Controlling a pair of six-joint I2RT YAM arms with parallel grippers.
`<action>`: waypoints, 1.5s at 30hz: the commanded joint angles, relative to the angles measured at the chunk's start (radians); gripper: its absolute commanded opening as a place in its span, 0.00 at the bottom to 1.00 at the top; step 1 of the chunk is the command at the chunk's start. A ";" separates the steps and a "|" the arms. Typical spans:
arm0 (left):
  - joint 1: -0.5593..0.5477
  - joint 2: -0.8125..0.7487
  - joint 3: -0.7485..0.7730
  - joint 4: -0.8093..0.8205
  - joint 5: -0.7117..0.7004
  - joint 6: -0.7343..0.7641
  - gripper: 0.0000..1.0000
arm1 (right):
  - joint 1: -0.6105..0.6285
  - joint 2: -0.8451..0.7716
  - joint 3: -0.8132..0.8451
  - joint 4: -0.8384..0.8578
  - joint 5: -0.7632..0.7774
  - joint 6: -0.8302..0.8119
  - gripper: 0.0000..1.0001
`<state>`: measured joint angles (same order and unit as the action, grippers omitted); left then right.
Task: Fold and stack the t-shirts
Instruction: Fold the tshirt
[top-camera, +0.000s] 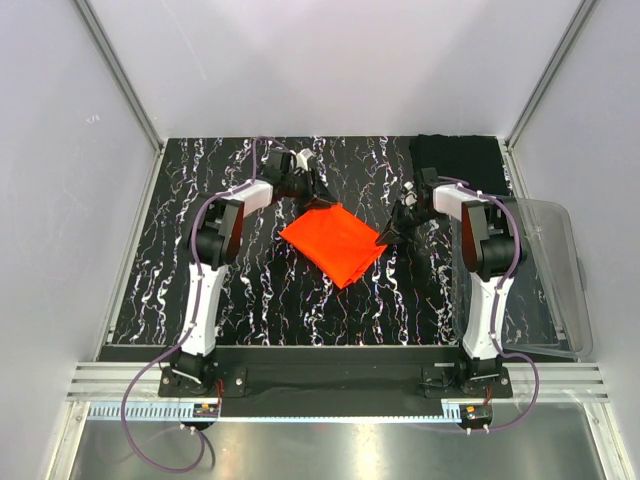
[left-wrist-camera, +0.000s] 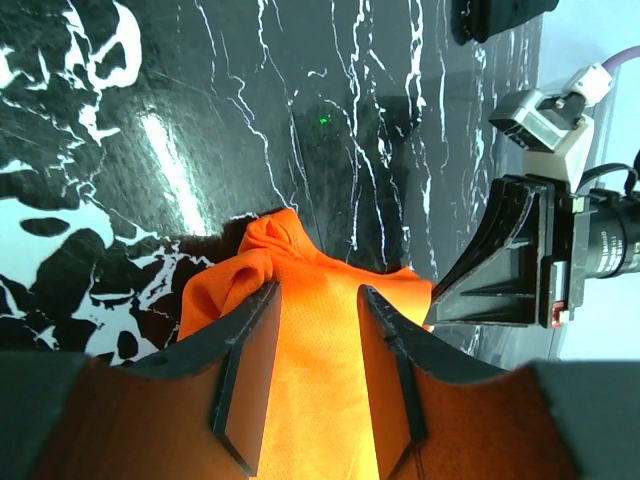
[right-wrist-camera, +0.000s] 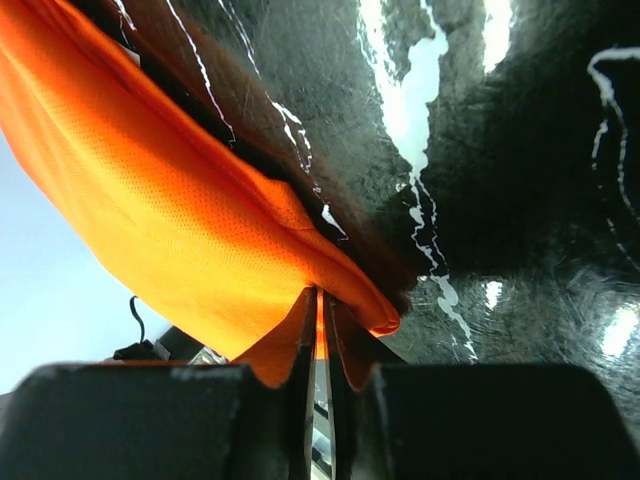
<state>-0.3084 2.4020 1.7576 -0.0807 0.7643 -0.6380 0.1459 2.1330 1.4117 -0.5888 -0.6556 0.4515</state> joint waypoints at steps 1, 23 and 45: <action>0.008 -0.015 0.048 -0.071 0.007 0.073 0.43 | -0.002 0.025 0.046 -0.043 0.076 -0.036 0.13; 0.031 -0.555 -0.405 -0.197 -0.046 0.109 0.47 | 0.041 -0.117 0.227 -0.243 -0.131 -0.051 0.38; 0.046 -0.246 -0.257 -0.209 -0.059 0.166 0.40 | 0.170 -0.165 -0.122 -0.187 -0.237 -0.185 0.23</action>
<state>-0.2665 2.2124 1.4765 -0.2317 0.7654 -0.5392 0.3199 2.0609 1.2778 -0.7612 -0.9306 0.3023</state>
